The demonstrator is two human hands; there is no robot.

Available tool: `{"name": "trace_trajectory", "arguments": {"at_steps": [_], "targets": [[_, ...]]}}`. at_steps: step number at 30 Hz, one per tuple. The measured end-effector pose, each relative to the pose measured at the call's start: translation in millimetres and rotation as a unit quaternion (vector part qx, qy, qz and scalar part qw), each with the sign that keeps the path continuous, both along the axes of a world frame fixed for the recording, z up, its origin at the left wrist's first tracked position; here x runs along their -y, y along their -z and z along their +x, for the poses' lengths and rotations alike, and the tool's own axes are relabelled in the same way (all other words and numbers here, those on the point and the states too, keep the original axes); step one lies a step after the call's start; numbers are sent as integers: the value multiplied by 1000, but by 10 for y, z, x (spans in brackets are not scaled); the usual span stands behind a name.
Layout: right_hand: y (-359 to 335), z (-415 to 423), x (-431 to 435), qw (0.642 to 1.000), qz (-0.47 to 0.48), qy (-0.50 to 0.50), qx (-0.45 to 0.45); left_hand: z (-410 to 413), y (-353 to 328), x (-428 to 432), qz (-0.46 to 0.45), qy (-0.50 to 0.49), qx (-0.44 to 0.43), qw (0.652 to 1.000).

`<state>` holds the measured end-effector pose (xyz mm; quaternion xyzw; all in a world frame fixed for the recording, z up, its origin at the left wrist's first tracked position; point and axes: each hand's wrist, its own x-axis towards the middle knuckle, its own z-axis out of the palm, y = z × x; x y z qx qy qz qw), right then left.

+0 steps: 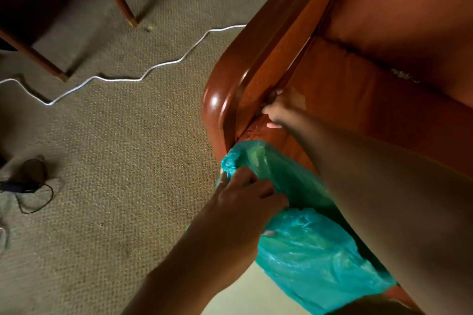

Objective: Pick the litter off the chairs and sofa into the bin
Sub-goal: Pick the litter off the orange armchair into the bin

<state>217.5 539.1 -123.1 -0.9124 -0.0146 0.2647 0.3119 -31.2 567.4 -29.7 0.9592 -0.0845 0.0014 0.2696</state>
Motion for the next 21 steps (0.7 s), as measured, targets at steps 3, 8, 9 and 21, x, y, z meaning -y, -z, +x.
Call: {"name": "trace_trajectory", "arguments": {"at_steps": [3, 8, 9, 21], "targets": [[-6, -6, 81, 997, -5, 33, 67, 19, -12, 10, 5, 0, 4, 1000], [-134, -247, 146, 991, 53, 50, 114, 40, -56, -56, 6, 17, -8, 1000], [-209, -340, 212, 990, 74, 41, 109, 28, -70, -59, 10, 17, -8, 1000], [-1181, -1025, 1745, 964, 258, -68, -10, -108, -217, -24, 7, -44, -72, 996]]}}
